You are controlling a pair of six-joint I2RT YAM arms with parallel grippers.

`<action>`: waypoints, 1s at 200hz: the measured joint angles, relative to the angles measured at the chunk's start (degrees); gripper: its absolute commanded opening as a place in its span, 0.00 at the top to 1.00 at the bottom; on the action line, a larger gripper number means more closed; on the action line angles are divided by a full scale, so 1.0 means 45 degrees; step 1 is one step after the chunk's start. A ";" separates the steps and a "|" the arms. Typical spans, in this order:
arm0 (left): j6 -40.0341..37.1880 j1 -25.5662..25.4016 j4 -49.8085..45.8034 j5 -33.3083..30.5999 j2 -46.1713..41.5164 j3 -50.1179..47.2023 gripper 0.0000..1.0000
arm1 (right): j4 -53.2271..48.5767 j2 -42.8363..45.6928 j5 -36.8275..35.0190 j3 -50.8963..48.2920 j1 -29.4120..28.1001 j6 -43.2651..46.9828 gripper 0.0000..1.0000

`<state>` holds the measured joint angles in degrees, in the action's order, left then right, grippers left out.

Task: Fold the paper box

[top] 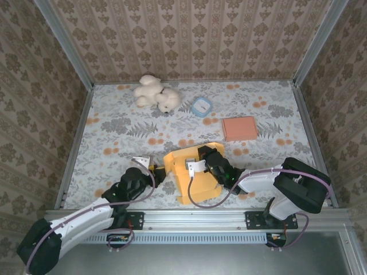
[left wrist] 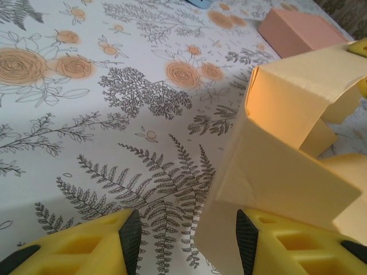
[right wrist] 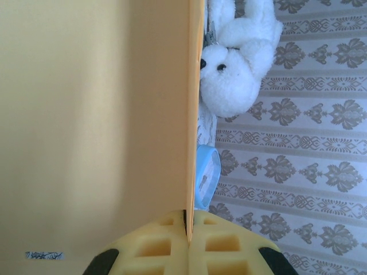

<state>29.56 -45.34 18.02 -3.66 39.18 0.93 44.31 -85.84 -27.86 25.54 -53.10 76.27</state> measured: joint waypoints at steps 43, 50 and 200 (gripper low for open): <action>-0.0359 -0.0442 0.0753 0.0005 0.1734 0.0500 0.55 | 0.0024 0.0000 0.0000 -0.0034 0.0000 -0.0049 1.00; -0.0418 -0.0510 0.0899 0.0000 0.1982 0.0578 0.55 | 0.0029 0.0000 0.0000 -0.0039 0.0000 -0.0049 1.00; -0.1117 -0.2059 0.3065 -0.0840 0.5212 0.1661 0.51 | 0.0063 -0.0010 -0.0369 -0.0039 0.0000 -0.0306 1.00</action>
<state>24.53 -54.61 31.81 -7.44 62.63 8.40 44.60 -85.89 -29.52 25.36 -53.10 74.89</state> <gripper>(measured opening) 0.479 0.054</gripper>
